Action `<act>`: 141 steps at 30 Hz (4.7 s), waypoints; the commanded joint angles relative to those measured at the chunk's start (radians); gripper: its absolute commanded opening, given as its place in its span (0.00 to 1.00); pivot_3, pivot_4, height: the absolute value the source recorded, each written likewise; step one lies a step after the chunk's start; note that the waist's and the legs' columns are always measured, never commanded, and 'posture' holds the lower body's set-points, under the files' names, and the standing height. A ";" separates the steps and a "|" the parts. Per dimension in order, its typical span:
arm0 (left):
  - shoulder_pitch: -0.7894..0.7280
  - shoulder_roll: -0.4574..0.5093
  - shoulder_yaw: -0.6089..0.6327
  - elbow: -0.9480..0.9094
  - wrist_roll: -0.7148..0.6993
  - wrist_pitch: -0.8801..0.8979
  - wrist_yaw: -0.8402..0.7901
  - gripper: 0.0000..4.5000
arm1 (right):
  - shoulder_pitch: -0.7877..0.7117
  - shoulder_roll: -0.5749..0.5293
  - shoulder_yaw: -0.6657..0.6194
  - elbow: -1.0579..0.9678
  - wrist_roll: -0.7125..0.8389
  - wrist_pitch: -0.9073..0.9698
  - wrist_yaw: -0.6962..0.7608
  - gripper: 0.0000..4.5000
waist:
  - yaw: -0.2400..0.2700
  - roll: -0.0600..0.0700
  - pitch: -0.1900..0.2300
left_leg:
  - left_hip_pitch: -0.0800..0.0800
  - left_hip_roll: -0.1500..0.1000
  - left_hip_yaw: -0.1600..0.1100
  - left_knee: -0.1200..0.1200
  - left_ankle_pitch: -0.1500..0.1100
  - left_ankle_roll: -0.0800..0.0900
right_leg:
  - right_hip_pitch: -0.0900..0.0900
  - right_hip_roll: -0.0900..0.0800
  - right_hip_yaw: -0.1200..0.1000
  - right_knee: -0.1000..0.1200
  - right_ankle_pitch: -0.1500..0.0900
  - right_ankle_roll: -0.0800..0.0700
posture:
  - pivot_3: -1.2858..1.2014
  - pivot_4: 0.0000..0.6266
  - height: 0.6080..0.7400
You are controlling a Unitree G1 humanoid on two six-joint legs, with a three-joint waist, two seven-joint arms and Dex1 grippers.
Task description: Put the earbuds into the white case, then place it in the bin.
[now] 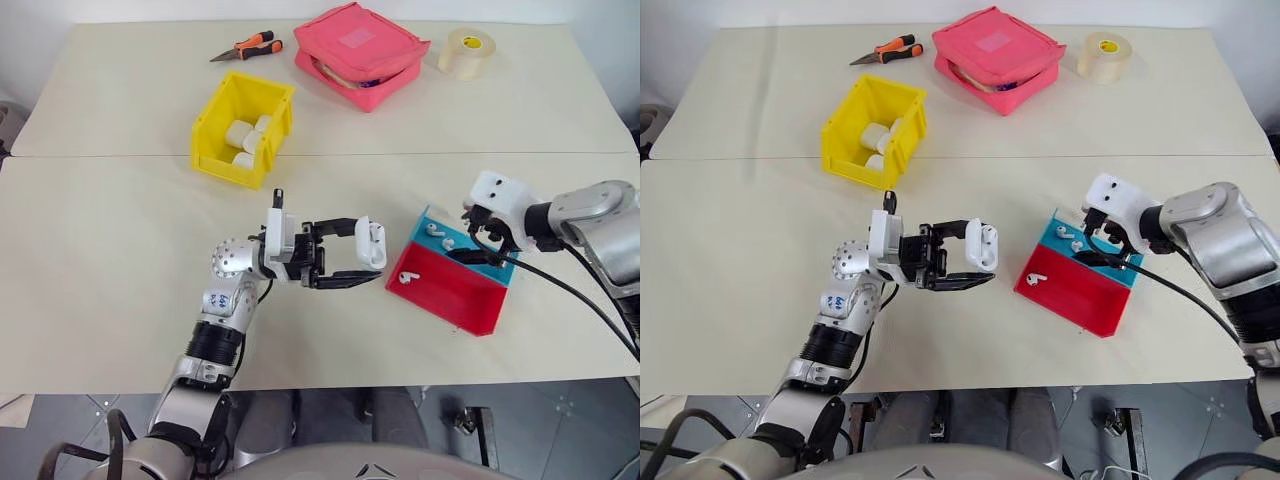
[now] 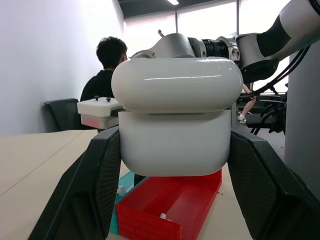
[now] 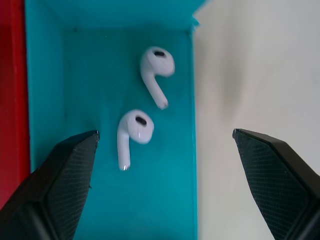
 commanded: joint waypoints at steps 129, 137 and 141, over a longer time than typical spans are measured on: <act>-0.128 0.212 -0.031 -0.013 0.198 0.084 0.048 0.62 | 0.674 0.307 -0.634 -0.630 0.745 -0.147 -0.332 0.49 | 0.002 0.001 0.000 | 0.003 0.000 0.001 -0.001 0.000 0.000 | 0.002 0.001 0.000 0.001 0.000 0.000 | 0.52 0.24 1.00; -0.184 0.221 -0.113 -0.015 0.321 0.088 0.121 0.62 | 0.459 0.284 -0.441 -0.638 0.678 -0.063 -0.354 0.01 | 0.005 0.000 0.000 | 0.003 -0.001 0.000 0.000 0.000 0.001 | 0.002 0.000 0.001 0.001 0.000 0.000 | 0.52 0.24 1.00; -0.175 0.204 -0.133 -0.039 0.321 0.088 0.122 0.62 | 0.382 0.309 -0.371 -0.605 0.634 -0.023 -0.377 0.01 | 0.004 0.000 0.000 | 0.002 -0.001 0.000 -0.001 0.000 0.000 | 0.002 0.000 0.000 0.001 0.000 0.000 | 0.52 0.24 1.00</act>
